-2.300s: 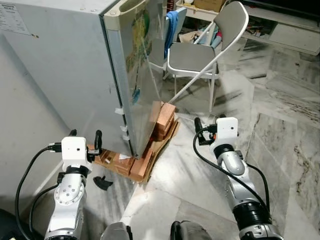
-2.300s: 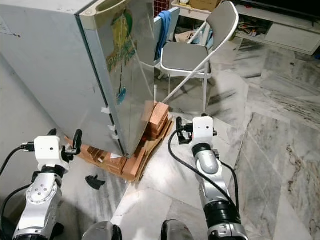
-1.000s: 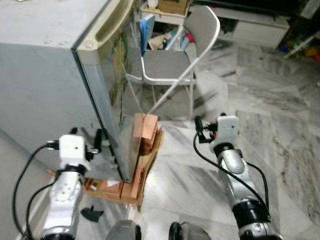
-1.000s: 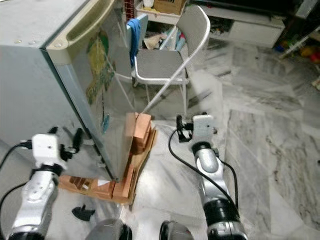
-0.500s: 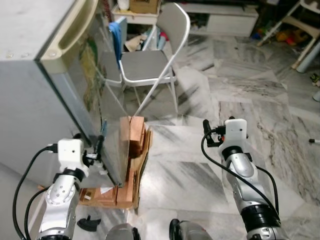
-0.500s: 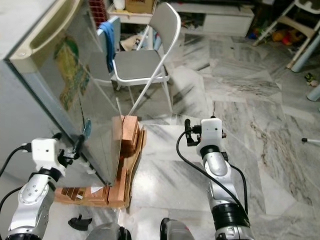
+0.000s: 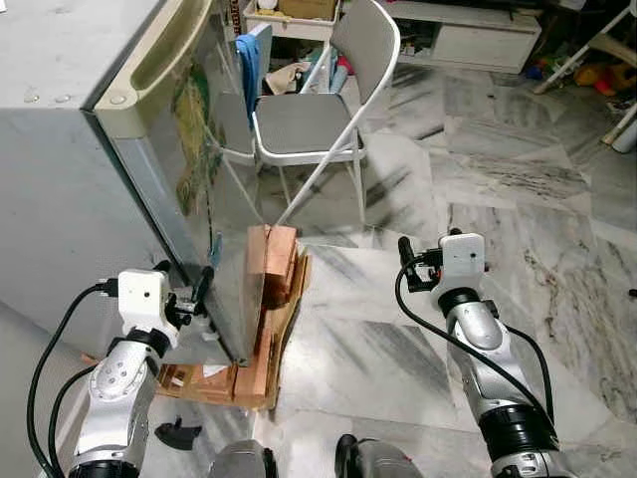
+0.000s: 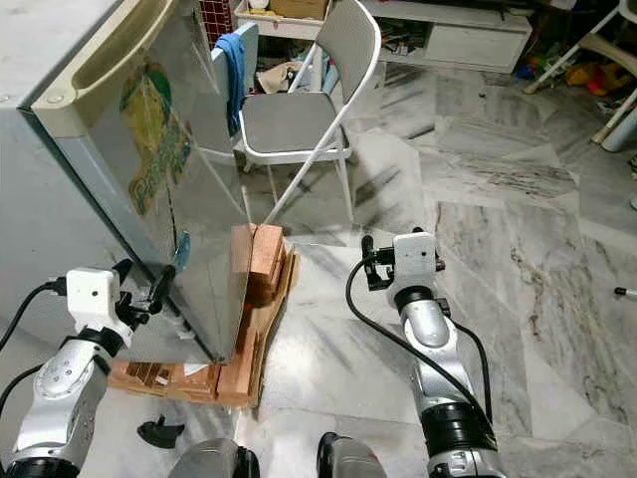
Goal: Restocking fridge
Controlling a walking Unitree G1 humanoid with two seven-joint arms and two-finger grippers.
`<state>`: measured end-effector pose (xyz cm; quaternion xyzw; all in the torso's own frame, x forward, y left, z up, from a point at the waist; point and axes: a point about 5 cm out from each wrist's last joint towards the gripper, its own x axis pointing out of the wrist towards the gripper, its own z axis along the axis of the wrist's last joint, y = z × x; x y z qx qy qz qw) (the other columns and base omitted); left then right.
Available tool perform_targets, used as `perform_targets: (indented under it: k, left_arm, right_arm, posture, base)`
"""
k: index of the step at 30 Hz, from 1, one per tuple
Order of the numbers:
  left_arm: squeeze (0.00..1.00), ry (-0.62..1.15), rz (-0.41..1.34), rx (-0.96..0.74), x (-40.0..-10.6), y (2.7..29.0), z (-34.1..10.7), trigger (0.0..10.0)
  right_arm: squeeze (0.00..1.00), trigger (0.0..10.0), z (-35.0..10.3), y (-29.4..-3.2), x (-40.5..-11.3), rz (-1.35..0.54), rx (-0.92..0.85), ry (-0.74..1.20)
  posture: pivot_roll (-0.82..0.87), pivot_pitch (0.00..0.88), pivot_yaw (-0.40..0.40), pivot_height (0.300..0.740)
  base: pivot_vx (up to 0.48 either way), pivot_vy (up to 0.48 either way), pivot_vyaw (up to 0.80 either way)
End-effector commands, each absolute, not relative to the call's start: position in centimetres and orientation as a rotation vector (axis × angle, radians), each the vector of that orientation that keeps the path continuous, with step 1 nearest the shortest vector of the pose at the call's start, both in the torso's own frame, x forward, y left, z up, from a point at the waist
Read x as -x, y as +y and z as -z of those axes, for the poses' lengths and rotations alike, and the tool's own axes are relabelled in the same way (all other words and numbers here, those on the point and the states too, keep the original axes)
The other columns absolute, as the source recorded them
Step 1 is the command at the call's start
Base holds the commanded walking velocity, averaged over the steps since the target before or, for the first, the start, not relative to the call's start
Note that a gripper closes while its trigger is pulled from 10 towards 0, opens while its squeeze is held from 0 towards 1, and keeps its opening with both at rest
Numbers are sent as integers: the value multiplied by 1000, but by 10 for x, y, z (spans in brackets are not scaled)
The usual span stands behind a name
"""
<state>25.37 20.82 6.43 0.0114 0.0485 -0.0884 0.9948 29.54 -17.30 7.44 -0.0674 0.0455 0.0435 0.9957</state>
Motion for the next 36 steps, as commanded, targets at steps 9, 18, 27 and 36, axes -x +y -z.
perform_targets:
  k: [9,18,27,36]
  left_arm:
    - [0,115,277,-14,-262,201,-69,10000]
    - [0,174,337,-17,-254,194,-60,10000]
    - [0,166,221,-118,-265,208,-60,10000]
    - [0,183,187,-152,-270,215,-60,10000]
  right_arm:
    - [0,10000,-65,-190,-281,-83,169,159]
    - [0,10000,-64,-186,-284,-97,169,172]
    - [0,10000,-65,-184,-286,-106,172,173]
    - [0,10000,-65,-185,-286,-94,170,172]
  posture:
    - [92,81,-16,740]
    - [106,77,-20,740]
    - [102,75,-20,740]
    - [96,83,-10,740]
  base:
    - [0,0,-559]
    - [0,0,-172]
    - [0,0,0]
    - [0,0,0]
